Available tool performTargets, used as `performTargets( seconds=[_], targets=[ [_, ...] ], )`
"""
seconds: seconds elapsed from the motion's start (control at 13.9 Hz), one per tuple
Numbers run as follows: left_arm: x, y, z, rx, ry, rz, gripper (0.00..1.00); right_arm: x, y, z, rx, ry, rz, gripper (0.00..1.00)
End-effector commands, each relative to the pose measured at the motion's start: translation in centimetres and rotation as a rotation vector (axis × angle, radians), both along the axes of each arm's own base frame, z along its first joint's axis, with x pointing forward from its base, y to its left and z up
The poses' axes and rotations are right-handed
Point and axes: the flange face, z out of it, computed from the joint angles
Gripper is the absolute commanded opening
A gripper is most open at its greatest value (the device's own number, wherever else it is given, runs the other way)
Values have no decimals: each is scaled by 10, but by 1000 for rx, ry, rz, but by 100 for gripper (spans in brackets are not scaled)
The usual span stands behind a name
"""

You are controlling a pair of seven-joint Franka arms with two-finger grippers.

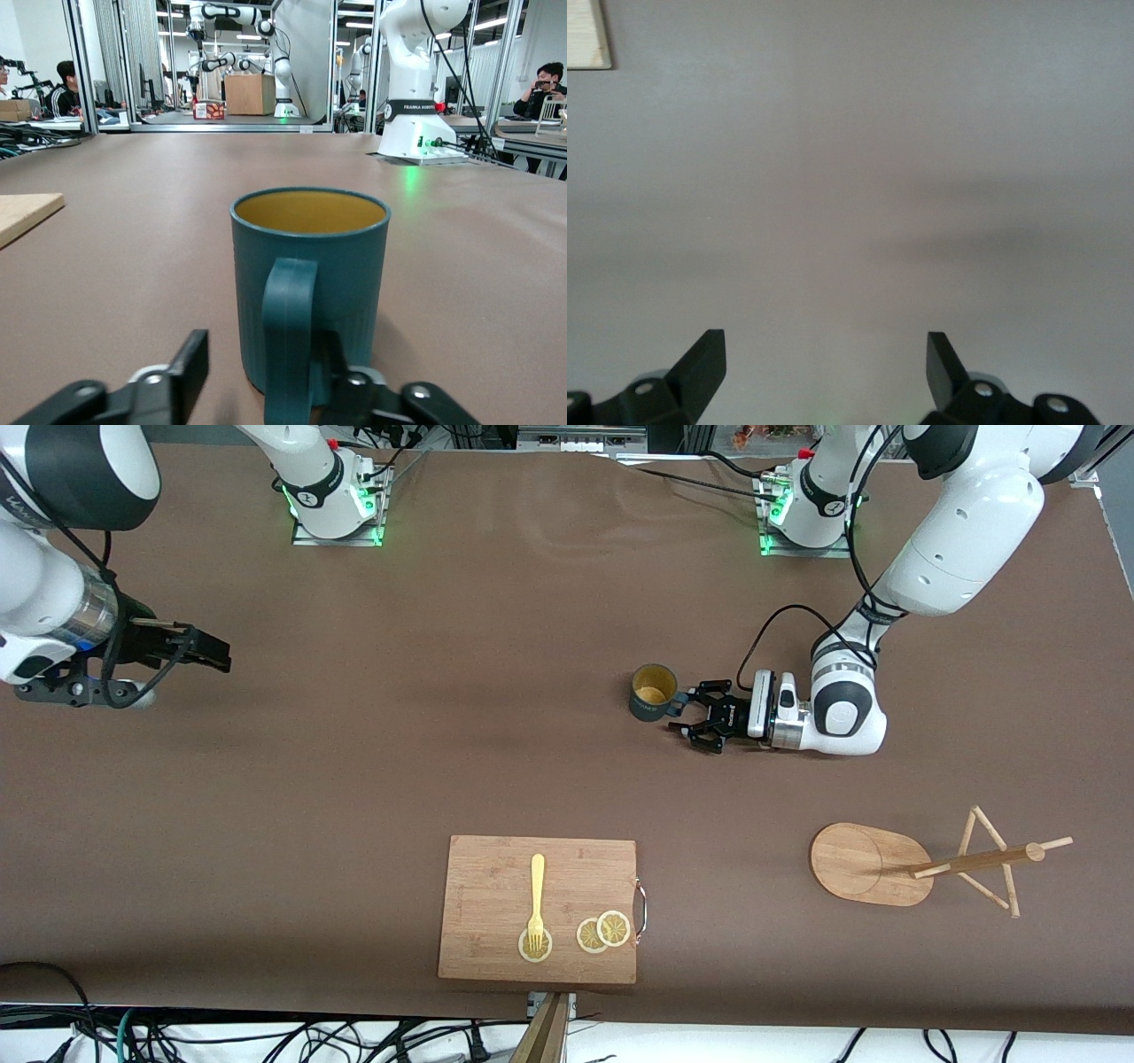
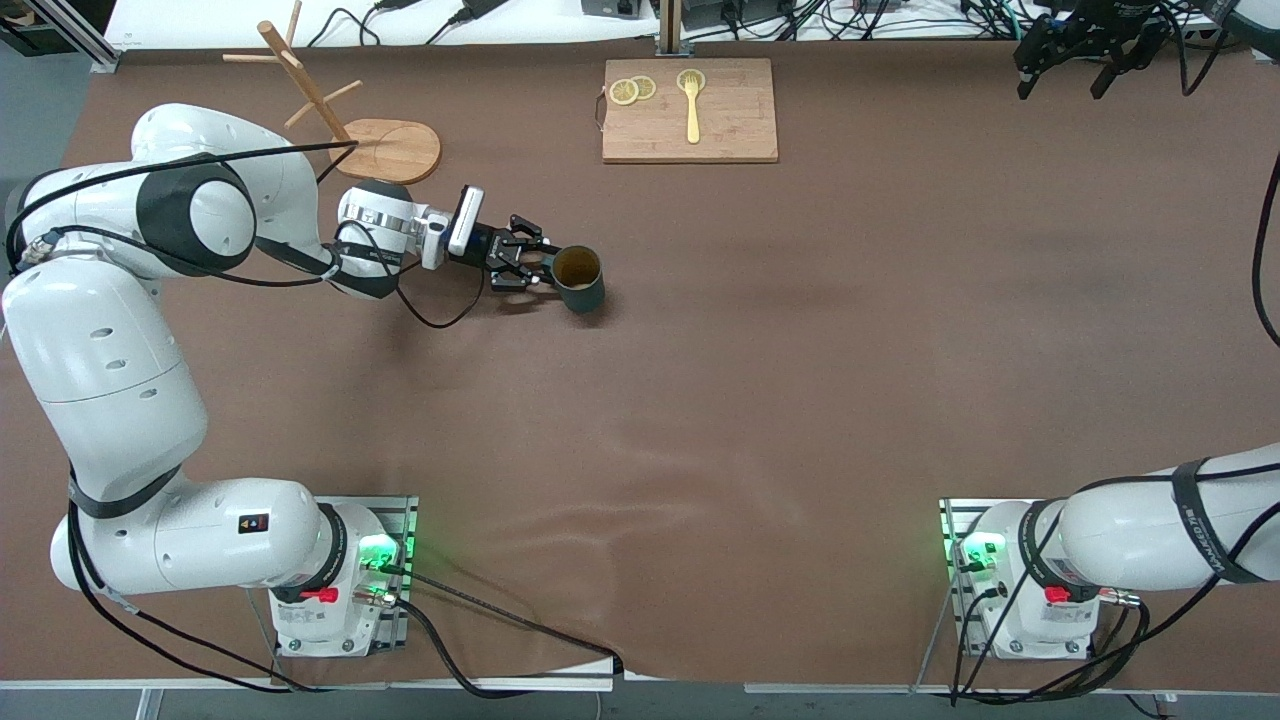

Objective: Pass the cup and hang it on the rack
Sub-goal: 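Close the left gripper on the mug's rim beside the handle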

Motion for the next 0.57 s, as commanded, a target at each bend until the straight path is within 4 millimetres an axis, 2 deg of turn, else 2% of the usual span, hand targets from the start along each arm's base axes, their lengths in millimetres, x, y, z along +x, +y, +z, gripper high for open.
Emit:
performTargets(
  seconds=[0.0, 0.14, 0.29, 0.36, 0.5],
  targets=[
    [-7, 2, -14, -100, -55, 7, 0, -4, -4, 12, -15, -7, 9, 100],
    [-13, 0, -23, -131, -27, 5, 0, -2, -5, 10, -17, -4, -3, 100],
    [-12, 2, -23, -135, -25, 8, 0, -1, -10, 11, -9, -10, -17, 100],
    [-12, 6, -22, -143, -14, 16, 0, 1, -21, 10, 4, -12, -38, 100],
    [-9, 13, -17, -202, 19, 55, 0, 3, -23, 5, 30, -4, -37, 100]
  ],
)
